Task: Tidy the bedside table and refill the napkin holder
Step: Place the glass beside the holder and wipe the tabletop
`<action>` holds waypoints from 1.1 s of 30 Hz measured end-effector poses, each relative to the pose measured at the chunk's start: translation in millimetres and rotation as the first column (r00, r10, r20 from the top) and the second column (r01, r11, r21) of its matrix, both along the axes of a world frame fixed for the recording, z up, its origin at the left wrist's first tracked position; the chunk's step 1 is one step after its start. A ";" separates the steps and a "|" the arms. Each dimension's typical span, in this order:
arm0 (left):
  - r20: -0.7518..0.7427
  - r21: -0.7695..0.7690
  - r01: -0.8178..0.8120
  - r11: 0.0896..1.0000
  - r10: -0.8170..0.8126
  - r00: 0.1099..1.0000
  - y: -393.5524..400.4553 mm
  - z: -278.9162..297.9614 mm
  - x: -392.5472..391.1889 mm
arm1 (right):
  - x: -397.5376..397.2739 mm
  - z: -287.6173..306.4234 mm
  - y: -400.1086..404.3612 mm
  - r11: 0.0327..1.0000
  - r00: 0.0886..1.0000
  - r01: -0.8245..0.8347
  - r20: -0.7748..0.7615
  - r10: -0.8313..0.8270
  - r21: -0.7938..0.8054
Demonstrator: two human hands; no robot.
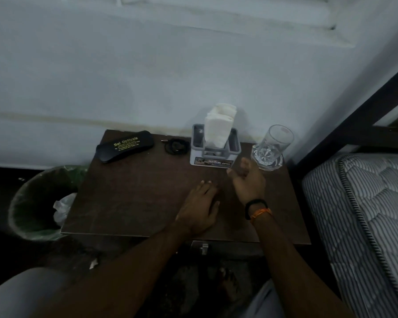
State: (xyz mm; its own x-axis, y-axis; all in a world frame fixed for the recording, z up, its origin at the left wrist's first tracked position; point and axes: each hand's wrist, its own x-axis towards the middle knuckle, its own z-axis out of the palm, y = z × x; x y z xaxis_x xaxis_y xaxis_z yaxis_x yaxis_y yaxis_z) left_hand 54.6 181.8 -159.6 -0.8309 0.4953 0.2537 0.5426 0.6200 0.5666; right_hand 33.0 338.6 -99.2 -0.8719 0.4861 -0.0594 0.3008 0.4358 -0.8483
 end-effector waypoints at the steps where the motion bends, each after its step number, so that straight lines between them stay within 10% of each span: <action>1: 0.037 0.087 -0.058 0.995 0.055 0.998 -5.0 3.4 1.5 | -1.7 -1.9 -2.1 1.000 1.000 -0.008 0.014 0.008 -0.013; 7: 0.442 0.316 -0.580 0.751 0.424 0.790 -15.9 39.4 -25.3 | -9.9 1.1 -17.8 0.999 0.999 -0.031 -0.018 0.031 -0.016; 25: 0.536 0.441 -0.383 0.812 0.104 0.838 4.6 45.3 -48.0 | -9.3 15.6 -4.9 0.998 0.999 -0.043 -0.012 0.042 -0.043; 33: 0.360 0.081 -0.361 0.929 0.310 0.880 -54.7 53.0 -62.5 | 3.8 20.6 -26.3 0.947 0.976 0.211 0.006 -0.219 0.242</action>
